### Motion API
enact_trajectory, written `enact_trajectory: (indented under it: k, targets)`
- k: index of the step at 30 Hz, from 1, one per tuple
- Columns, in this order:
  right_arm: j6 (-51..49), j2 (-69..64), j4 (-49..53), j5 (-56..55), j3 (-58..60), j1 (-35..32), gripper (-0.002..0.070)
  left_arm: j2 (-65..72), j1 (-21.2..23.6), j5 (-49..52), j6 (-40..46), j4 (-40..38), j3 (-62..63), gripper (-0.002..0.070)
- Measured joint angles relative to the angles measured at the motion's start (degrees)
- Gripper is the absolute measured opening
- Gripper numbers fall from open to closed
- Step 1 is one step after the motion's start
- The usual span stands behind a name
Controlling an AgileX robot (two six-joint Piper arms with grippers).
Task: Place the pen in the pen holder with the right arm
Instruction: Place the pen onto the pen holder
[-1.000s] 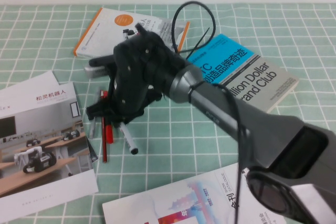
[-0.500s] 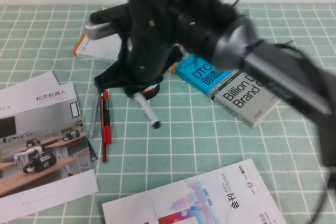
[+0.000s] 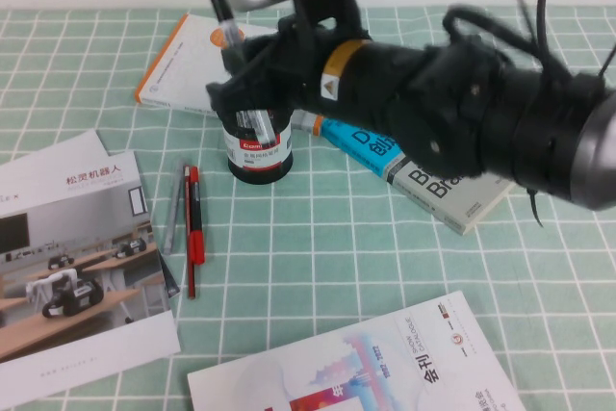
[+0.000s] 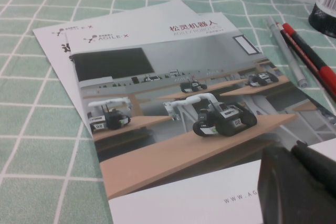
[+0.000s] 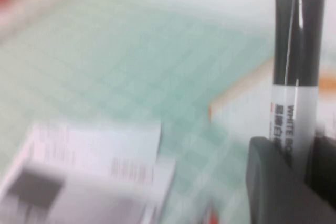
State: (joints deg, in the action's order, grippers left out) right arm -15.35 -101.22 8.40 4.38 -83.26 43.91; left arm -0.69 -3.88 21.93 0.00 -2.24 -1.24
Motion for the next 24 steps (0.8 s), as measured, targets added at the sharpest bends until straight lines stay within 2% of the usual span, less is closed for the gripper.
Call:
enact_trajectory:
  k: [6,11,16,24]
  targets:
    - [4.6,-5.1,-2.0,-27.9,4.0,-2.6,0.0112,0.0,0.0,0.0,0.0,0.0,0.0,-0.0006]
    - [13.4,-12.1,-10.0,-43.0,4.0,-2.7,0.0112,0.0,0.0,0.0,0.0,0.0,0.0,-0.0006]
    - [14.7,-17.5,-13.6,-49.0,3.8,-2.7,0.0112,0.0,0.0,0.0,0.0,0.0,0.0,-0.0006]
    - [15.4,-22.5,-15.2,-48.5,0.4,-2.7,0.0112,0.0,0.0,0.0,0.0,0.0,0.0,-0.0006]
